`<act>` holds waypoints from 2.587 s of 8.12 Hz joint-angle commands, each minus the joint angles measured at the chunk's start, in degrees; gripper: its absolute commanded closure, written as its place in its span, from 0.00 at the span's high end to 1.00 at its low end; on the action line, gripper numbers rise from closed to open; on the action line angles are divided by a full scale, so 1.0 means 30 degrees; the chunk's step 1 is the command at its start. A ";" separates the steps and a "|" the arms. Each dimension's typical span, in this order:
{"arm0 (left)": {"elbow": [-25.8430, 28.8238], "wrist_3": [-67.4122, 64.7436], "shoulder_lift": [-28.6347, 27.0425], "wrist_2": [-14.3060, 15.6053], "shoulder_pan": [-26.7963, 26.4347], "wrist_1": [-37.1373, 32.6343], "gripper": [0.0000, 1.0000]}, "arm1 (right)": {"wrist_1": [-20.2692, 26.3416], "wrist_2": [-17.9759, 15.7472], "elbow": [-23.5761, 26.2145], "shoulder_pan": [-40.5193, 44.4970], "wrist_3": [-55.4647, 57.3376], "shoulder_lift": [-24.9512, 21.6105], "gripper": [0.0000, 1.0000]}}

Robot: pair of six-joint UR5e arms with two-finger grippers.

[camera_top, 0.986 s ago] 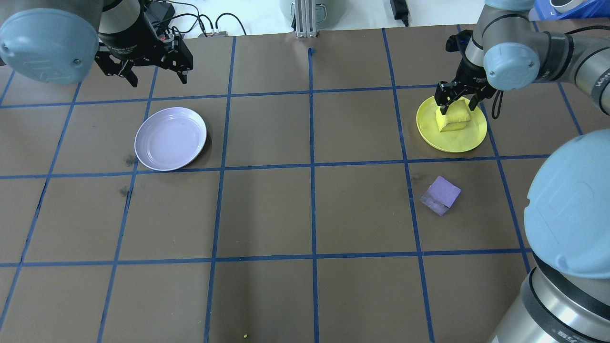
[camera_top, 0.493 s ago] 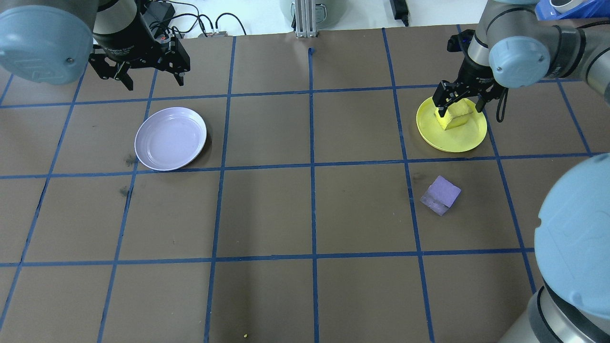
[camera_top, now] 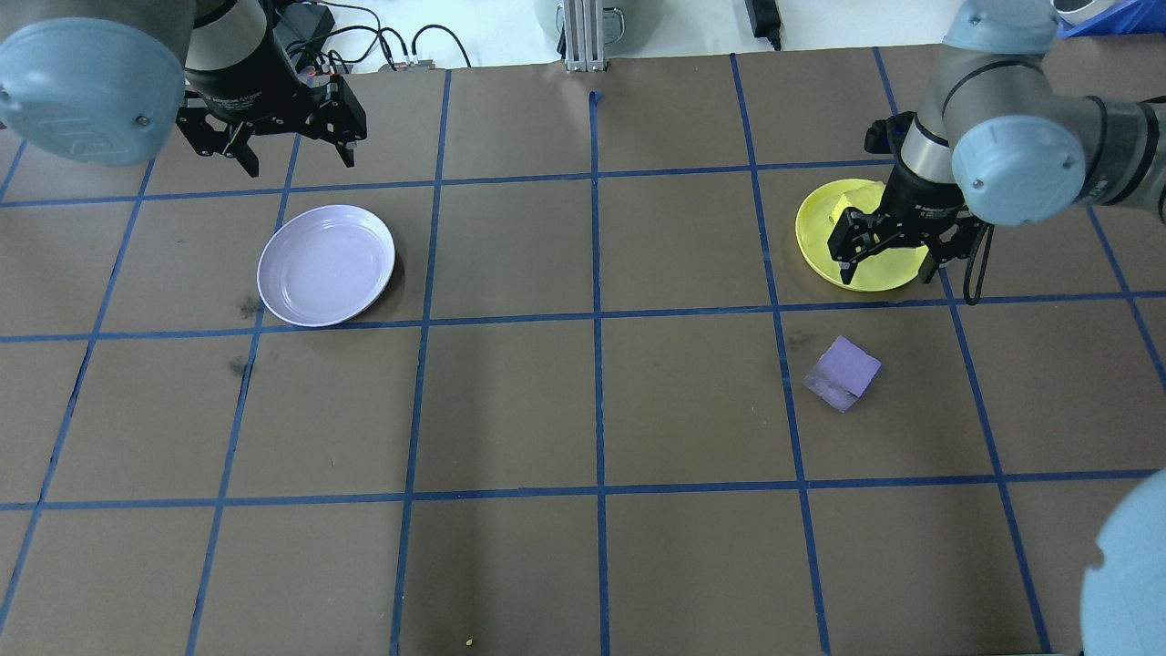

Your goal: Sort blocks by color into plates

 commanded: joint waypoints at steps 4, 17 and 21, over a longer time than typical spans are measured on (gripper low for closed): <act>-0.0010 -0.0016 -0.0104 -0.0010 0.0000 0.0117 1.00 | -0.0575 0.0095 0.2395 -0.0013 1.1116 -0.1295 1.00; 0.0137 0.0336 -0.0309 -0.0040 0.0029 0.0117 1.00 | -0.2508 -0.1251 0.4624 0.0983 1.0189 0.0172 0.47; -0.0010 0.0132 -0.0309 -0.0098 0.0029 0.0321 1.00 | -0.1956 -0.0901 0.2904 0.1941 1.0012 -0.0295 0.33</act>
